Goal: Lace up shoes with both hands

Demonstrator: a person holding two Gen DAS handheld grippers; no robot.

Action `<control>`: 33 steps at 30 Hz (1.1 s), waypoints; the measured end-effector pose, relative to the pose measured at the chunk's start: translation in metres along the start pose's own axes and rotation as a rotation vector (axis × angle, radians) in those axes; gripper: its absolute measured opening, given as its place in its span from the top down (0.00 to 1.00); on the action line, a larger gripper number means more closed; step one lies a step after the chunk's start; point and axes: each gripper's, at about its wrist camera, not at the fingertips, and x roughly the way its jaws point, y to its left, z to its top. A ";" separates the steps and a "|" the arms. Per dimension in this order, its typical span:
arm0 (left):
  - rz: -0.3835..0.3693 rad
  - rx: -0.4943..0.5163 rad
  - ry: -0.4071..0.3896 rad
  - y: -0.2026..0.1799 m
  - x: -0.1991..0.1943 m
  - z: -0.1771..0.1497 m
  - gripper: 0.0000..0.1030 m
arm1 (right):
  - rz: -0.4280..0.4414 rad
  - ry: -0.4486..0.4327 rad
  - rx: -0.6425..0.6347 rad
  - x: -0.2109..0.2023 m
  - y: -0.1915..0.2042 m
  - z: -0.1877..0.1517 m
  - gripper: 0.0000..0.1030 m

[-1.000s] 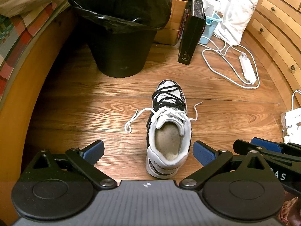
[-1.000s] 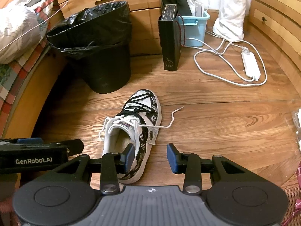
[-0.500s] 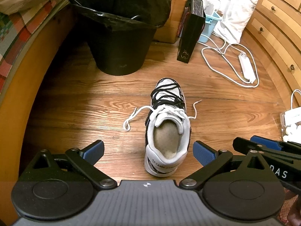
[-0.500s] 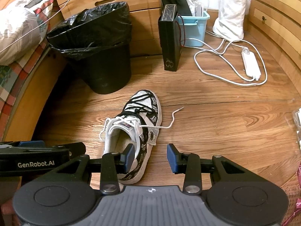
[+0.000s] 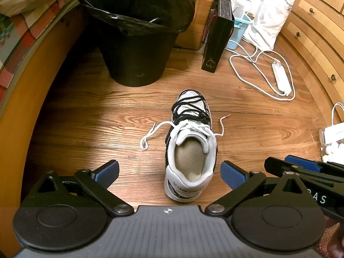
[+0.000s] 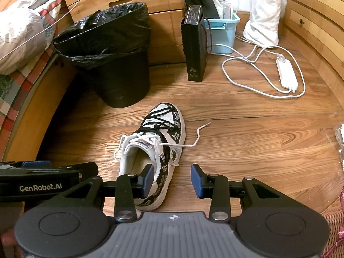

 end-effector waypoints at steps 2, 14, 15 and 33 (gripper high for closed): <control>0.000 -0.001 0.000 0.000 0.000 0.000 0.00 | 0.000 0.000 0.002 0.000 -0.001 0.000 0.59; -0.006 0.001 0.004 0.001 0.001 0.000 0.00 | -0.001 -0.001 0.005 0.000 -0.001 -0.001 0.59; -0.006 0.001 0.004 0.001 0.000 0.000 0.00 | -0.001 -0.001 0.004 -0.001 -0.001 -0.001 0.59; -0.015 0.003 0.001 0.001 -0.001 -0.001 0.00 | 0.002 0.001 0.004 0.000 0.000 -0.001 0.59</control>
